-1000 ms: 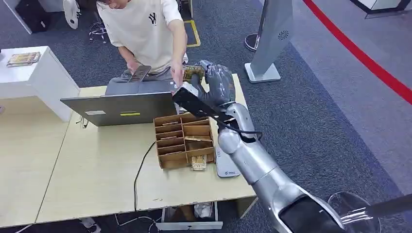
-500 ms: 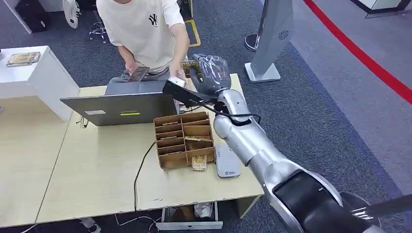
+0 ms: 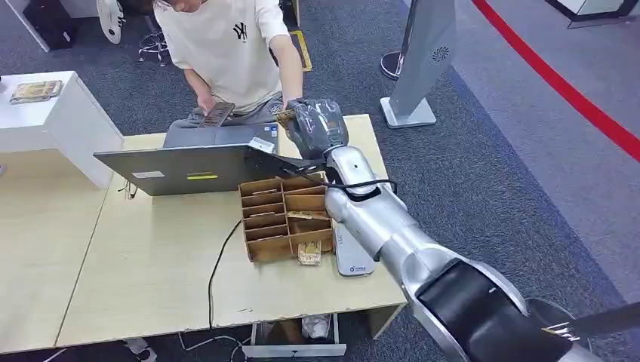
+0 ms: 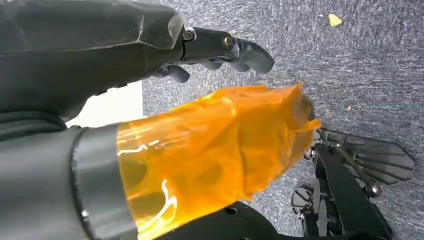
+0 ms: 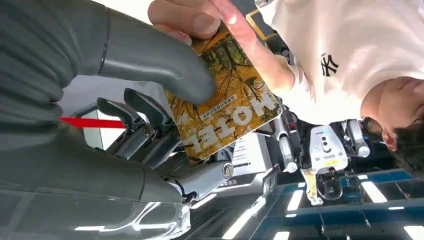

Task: Pass the card to the sensor for recognition and then transmit it.

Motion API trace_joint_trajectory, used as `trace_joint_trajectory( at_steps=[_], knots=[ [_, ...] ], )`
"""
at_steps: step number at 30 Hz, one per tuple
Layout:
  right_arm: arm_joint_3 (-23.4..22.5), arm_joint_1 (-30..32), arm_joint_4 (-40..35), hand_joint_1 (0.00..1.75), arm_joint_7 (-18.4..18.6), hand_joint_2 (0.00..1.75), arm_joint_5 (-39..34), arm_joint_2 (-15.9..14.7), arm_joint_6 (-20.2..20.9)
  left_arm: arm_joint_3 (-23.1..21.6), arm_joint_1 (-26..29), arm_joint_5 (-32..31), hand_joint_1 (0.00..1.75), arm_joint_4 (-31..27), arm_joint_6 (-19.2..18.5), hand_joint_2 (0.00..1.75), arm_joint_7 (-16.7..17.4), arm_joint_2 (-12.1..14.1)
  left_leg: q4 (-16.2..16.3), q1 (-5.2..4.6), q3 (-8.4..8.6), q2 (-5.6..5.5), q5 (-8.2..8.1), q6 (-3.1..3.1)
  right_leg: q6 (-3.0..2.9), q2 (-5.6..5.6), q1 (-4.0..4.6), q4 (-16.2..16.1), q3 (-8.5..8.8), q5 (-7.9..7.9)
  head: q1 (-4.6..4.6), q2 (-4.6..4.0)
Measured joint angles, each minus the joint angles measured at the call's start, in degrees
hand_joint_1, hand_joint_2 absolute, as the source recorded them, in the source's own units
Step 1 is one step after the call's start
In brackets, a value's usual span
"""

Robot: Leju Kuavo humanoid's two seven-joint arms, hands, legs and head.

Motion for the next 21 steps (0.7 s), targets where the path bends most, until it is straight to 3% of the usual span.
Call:
trace_joint_trajectory(
  at_steps=[1,12,21],
  knots=[
    [0.0,0.0,0.2,0.03,0.0,1.75,0.0,0.0,0.0,0.0,0.0,0.0,0.0,0.0,0.0,0.0,0.0,0.0,0.0,0.0,-0.01,0.0,0.0,0.0,0.0,0.0,0.0,0.0,-0.01,0.0,0.0,0.0],
    [0.5,0.1,1.3,0.0,-1.1,1.75,0.0,0.3,0.0,0.0,0.0,0.7,0.0,0.0,0.0,0.0,0.2,0.0,0.0,0.0,-0.02,0.01,0.0,0.0,0.0,0.01,0.0,0.0,-0.05,0.01,-0.02,0.0],
    [-1.7,6.1,-7.8,0.0,-6.4,1.75,-11.4,1.0,-0.2,0.0,0.0,2.2,0.0,0.0,0.7,0.0,0.1,-0.3,0.0,0.0,-0.03,0.0,0.0,0.0,-0.01,0.0,0.0,0.0,-0.06,0.0,0.02,0.0]
  ],
)
